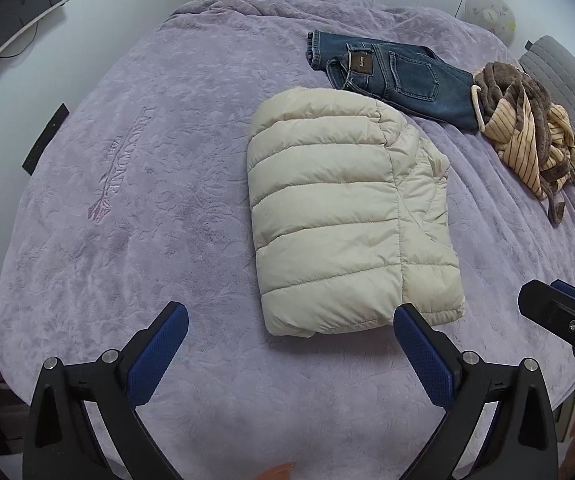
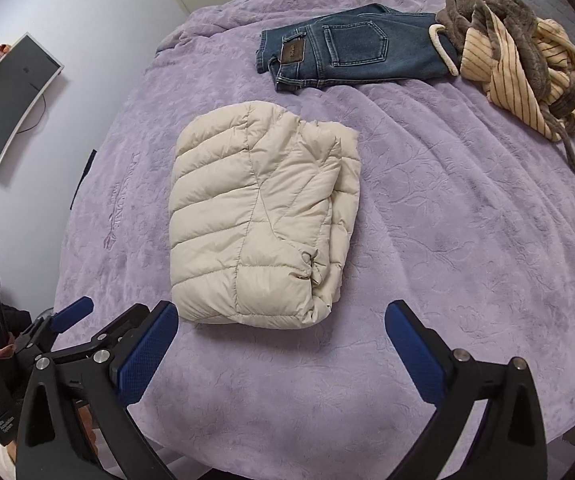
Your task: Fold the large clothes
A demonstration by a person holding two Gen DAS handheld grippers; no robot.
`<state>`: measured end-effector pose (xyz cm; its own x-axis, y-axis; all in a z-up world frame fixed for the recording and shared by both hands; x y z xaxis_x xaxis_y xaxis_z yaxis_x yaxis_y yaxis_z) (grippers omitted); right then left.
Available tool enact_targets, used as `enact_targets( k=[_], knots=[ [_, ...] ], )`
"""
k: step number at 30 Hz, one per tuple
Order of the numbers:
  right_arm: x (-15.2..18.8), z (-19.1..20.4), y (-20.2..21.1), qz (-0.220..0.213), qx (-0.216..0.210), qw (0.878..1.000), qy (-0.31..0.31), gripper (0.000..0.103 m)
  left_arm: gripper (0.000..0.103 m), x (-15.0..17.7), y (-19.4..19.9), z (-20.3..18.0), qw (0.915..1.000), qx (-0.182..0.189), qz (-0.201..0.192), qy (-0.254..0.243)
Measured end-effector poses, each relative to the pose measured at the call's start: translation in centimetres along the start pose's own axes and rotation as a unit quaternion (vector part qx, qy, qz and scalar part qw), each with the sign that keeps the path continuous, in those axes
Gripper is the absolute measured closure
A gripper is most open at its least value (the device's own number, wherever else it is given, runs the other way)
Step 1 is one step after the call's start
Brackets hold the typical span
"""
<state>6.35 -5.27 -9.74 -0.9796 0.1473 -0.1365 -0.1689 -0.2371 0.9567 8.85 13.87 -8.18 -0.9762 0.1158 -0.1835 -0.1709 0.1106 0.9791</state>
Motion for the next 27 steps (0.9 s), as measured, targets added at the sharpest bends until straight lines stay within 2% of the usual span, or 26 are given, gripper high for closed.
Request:
enact_targets(
  k=[3,5,9,16,27],
  knots=[
    [-0.2,0.3,0.8,0.000,0.024,1.000,0.010,0.000,0.000,-0.2,1.4,0.0,0.9999,-0.003,-0.015,0.002],
    [-0.3,0.5,1.6,-0.001,0.034,0.999,0.014,0.000,0.000,-0.2,2.1,-0.1,0.9999,-0.005,-0.010,-0.002],
    [-0.4,1.1,3.0,-0.011,0.027,1.000,0.012,0.000,0.000,0.0,3.3,-0.3,1.0000,-0.001,0.000,0.003],
    [-0.2,1.6,4.5,-0.021,0.040,0.999,0.011,0.000,0.000,0.6,4.3,-0.2,0.9998,-0.004,0.014,0.014],
    [0.2,1.7,4.7,-0.020,0.049,0.999,0.006,0.000,0.000,0.3,5.4,0.9,0.9996,-0.015,0.005,0.024]
  ],
)
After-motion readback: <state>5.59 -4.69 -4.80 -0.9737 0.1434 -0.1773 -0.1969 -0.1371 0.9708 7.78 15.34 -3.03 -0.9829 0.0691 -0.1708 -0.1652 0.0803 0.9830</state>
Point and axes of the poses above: each gripper's, at about its wrist camera, not at the fingertips, and y roughly against the way its jaws point, z to its left, x to its underside, the point moved 9 cm from there along -y, roughly the way its jaws point, and after that the axes turned 12 degrees about z, right-handed, at the moved point
